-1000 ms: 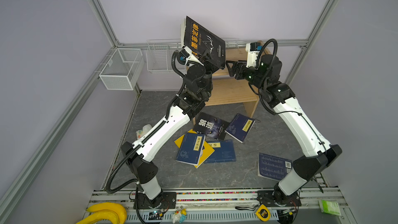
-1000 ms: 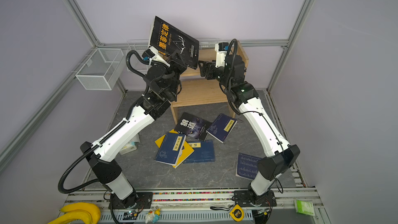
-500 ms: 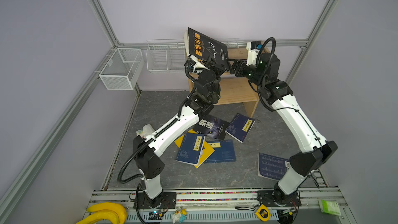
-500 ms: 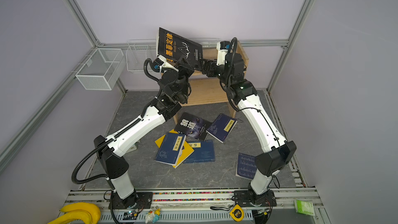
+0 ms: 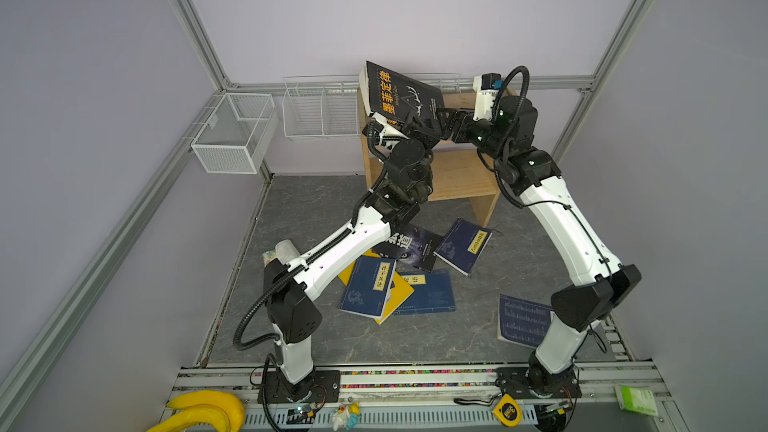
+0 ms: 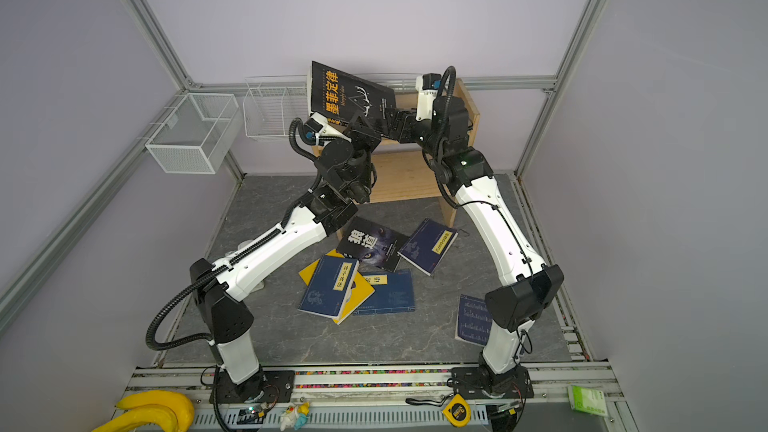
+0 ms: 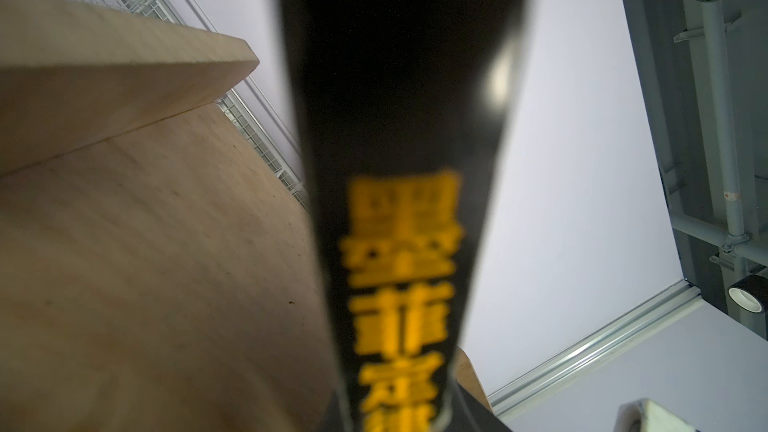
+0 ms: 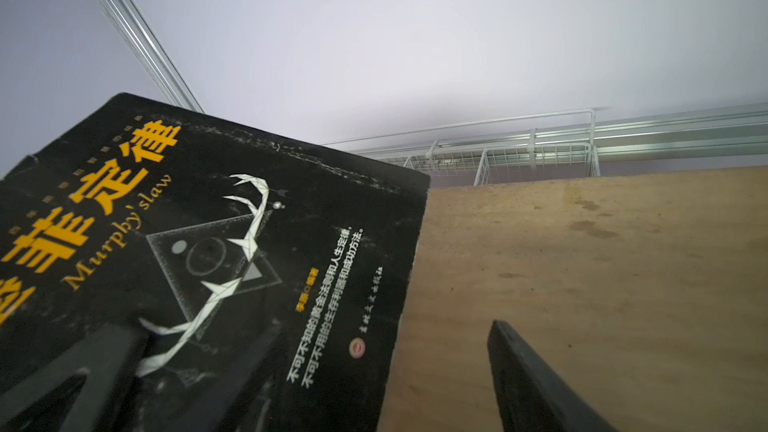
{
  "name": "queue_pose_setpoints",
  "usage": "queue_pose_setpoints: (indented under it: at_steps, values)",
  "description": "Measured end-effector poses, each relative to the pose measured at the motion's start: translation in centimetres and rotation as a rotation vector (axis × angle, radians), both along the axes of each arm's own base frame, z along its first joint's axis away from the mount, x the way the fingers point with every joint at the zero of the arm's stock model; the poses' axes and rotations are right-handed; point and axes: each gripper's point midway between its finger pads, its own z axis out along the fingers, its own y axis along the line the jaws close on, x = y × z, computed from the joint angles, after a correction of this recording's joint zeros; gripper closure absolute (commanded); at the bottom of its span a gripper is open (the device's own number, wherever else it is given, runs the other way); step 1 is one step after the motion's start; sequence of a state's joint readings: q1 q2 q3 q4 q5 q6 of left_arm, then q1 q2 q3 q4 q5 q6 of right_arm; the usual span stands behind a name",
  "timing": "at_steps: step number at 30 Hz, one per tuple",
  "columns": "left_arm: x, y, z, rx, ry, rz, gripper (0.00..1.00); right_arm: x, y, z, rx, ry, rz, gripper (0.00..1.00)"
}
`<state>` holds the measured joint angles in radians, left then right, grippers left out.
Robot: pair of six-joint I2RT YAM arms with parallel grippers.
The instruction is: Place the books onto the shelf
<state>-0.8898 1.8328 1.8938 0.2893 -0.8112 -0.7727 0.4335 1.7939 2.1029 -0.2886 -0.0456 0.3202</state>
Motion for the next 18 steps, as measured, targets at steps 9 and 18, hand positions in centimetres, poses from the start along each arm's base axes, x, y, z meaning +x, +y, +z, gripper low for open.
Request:
queue_pose_setpoints:
  at_steps: [9, 18]
  values:
    - [0.0, -0.1, -0.1, -0.006, 0.001, 0.001, 0.8, 0.7, 0.4, -0.5, -0.041, -0.01, 0.003, 0.27]
    - [0.1, -0.3, -1.2, 0.013, 0.027, 0.001, 0.54, 1.5, 0.5, -0.9, -0.102, -0.034, -0.004, 0.29]
